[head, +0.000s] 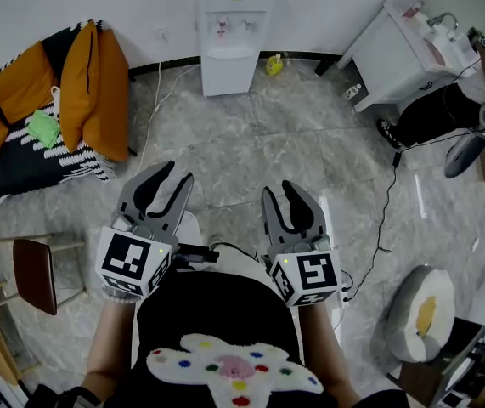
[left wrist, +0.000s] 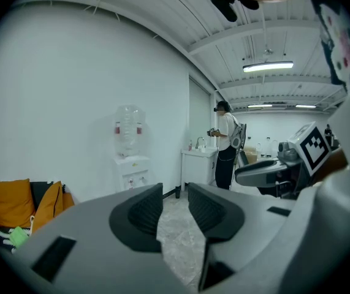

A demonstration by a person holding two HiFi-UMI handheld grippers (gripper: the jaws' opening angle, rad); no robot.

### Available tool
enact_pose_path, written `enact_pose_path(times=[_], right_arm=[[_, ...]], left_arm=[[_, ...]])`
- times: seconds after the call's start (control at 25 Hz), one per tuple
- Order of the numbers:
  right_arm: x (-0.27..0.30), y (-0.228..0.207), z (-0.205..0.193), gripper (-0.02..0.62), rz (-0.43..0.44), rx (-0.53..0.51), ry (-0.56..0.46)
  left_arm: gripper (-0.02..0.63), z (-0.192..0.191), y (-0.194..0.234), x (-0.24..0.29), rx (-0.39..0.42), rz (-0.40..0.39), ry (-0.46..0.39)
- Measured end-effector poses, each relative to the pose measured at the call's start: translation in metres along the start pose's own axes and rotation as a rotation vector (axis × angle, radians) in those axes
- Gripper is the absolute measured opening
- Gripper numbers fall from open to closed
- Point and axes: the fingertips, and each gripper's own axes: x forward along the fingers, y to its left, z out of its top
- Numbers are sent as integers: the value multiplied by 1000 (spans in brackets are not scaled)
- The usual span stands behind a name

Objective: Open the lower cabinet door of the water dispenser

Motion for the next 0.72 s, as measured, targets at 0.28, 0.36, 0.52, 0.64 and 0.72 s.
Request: enact_pose_path(times=[0.28,0.36,0.52,0.64,0.72], right_arm=[[-5,1,-4,120,-25,8,-1],[-9,-4,-6,120,-39,14,2],[-7,-13,-9,120,-66,29,12],[1,-18,-7,120,-78,33,14],[9,-24,-6,118,-82,30,17]], left_arm=[[126,-1,-4,4,12,-40,1],[124,0,-10,9,15,-58,-2],[123,3,-12,22,33,-91,1],[121,3,-7,35,31,-106,8],[120,4,-4,46,29,-115,12]])
